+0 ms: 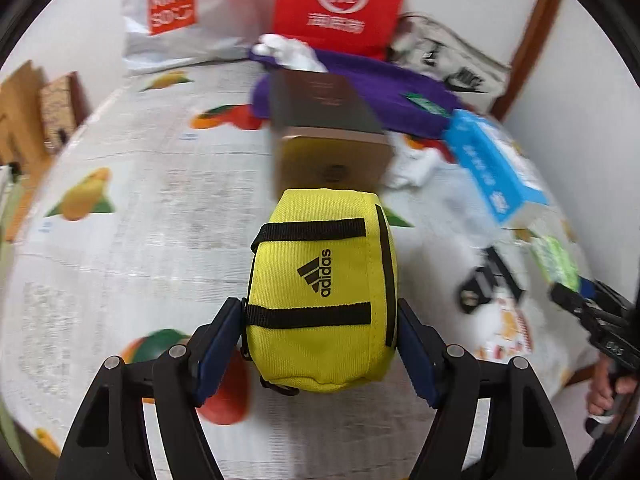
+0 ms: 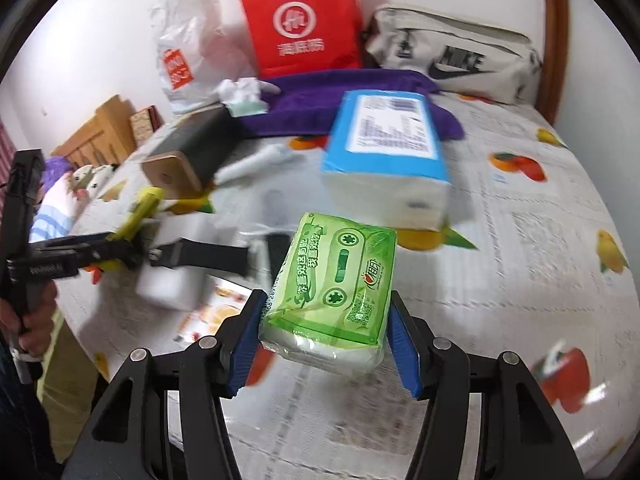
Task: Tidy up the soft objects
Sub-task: 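Grasp the green wet-wipes pack with the right tool while the left tool grasps the yellow adidas pouch, then carry the wipes pack and yellow pouch in both tools over the purple towel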
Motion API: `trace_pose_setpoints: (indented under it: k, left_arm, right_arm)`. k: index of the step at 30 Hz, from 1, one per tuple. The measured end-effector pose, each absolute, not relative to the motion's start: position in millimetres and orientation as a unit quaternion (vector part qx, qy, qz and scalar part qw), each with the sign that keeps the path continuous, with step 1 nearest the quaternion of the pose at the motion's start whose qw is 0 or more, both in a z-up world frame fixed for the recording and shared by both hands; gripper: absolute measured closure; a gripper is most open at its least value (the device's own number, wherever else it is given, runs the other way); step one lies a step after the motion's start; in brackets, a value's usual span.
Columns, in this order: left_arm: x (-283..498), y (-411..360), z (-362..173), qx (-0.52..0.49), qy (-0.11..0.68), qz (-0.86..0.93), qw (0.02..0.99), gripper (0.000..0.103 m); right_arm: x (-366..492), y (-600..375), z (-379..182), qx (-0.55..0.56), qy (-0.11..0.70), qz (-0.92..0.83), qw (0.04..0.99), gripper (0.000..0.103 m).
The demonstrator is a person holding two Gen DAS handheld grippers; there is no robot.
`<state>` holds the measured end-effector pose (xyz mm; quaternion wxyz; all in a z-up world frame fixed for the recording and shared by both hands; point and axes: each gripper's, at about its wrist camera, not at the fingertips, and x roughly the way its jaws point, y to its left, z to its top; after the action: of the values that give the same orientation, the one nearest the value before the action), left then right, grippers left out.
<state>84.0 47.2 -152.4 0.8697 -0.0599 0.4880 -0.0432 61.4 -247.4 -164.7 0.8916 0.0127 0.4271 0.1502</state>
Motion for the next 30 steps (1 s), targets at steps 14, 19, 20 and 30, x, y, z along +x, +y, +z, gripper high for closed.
trace_pose_setpoints:
  k: [14,19,20,30]
  left_arm:
    - [99,31,-171,0.013,0.498,0.011,0.867,0.017]
    - [106,30,-170,0.006,0.493,0.013,0.87,0.02]
    - [106,31,-169,0.004,0.489,0.01,0.872,0.025]
    - [97,36,-148,-0.034,0.475,-0.018,0.879,0.034]
  right_arm:
    - [66,-253,-193,0.004,0.443,0.115,0.889,0.031]
    - [71,-247,-195,-0.008,0.435,0.097,0.895,0.039]
    - [72,-248,-195,-0.011,0.434,0.091,0.896,0.046]
    - [72,-261,-176,0.011,0.424,0.106,0.899,0.048]
